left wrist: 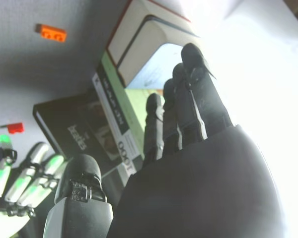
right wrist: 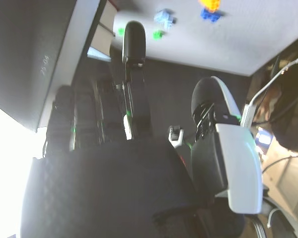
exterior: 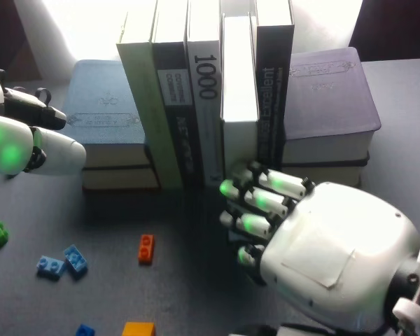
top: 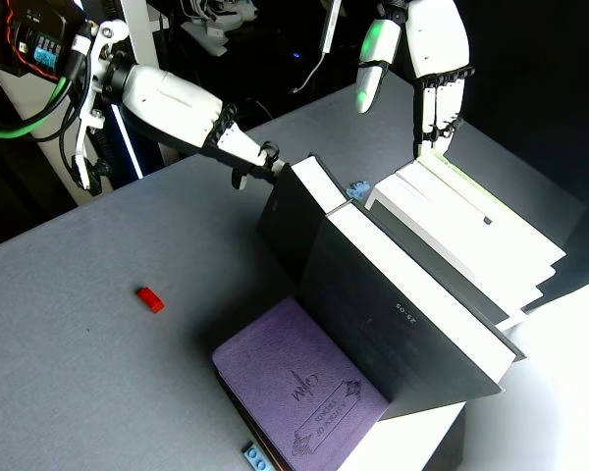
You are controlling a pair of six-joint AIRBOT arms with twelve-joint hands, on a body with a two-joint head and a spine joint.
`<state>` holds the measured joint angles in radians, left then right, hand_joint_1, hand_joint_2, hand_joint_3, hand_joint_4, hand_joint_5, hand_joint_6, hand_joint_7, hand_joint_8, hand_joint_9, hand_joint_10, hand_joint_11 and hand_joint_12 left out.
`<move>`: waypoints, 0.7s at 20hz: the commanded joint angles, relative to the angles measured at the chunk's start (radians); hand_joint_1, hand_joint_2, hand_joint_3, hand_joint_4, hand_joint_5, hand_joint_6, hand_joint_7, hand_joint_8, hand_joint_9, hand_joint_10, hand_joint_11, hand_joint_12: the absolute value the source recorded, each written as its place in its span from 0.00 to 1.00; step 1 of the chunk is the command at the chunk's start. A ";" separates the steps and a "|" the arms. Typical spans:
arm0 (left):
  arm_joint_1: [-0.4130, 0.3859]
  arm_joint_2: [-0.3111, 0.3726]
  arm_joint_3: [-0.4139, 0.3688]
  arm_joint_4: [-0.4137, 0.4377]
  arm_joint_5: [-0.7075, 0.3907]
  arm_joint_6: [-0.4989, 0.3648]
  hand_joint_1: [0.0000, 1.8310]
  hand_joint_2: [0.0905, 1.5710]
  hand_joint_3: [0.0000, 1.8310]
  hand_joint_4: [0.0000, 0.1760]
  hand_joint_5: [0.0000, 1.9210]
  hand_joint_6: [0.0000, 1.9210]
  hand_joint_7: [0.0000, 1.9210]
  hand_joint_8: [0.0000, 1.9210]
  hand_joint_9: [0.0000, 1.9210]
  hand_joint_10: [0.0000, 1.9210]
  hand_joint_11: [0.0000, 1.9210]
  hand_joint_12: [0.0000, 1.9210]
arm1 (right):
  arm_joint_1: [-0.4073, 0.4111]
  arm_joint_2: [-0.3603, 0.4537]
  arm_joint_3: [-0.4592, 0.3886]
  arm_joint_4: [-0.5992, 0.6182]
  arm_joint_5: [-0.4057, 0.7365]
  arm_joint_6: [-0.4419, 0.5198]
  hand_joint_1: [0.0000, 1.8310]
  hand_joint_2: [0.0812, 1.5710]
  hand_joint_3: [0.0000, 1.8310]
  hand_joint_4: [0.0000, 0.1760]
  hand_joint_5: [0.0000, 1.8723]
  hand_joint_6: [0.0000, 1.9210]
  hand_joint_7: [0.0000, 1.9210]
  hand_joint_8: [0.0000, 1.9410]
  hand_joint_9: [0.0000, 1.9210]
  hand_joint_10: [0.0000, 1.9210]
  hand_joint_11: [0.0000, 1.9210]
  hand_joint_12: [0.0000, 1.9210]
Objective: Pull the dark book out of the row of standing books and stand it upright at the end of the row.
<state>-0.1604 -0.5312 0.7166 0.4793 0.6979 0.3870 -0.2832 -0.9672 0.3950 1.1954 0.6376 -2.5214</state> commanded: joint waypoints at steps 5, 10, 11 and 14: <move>-0.011 0.011 0.003 0.032 -0.066 -0.004 0.00 0.73 0.00 0.38 0.11 0.01 0.12 0.01 0.15 0.00 0.21 0.01 | -0.050 0.011 -0.010 -0.036 0.083 0.011 0.00 0.76 0.00 0.00 0.34 0.36 0.13 0.00 0.00 0.00 0.00 0.00; -0.011 0.011 0.003 0.032 -0.066 -0.004 0.00 0.74 0.00 0.37 0.10 0.00 0.12 0.01 0.15 0.00 0.20 0.01 | -0.067 0.029 -0.075 -0.035 0.089 0.023 0.00 0.76 0.00 0.00 0.36 0.35 0.13 0.00 0.01 0.00 0.00 0.00; -0.011 0.011 0.003 0.032 -0.066 -0.004 0.00 0.74 0.00 0.37 0.10 0.00 0.11 0.00 0.15 0.00 0.20 0.01 | -0.067 0.033 -0.092 -0.035 0.096 0.023 0.00 0.77 0.00 0.00 0.37 0.35 0.14 0.01 0.01 0.00 0.00 0.00; -0.011 0.012 0.004 0.032 -0.066 -0.004 0.00 0.75 0.00 0.34 0.10 0.00 0.11 0.00 0.15 0.00 0.21 0.01 | -0.063 0.046 -0.128 -0.035 0.123 0.021 0.00 0.78 0.00 0.00 0.37 0.35 0.14 0.01 0.01 0.00 0.00 0.00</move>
<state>-0.1600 -0.5312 0.7166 0.4793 0.6983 0.3870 -0.3546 -0.9295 0.2687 1.2198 0.7059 -2.5027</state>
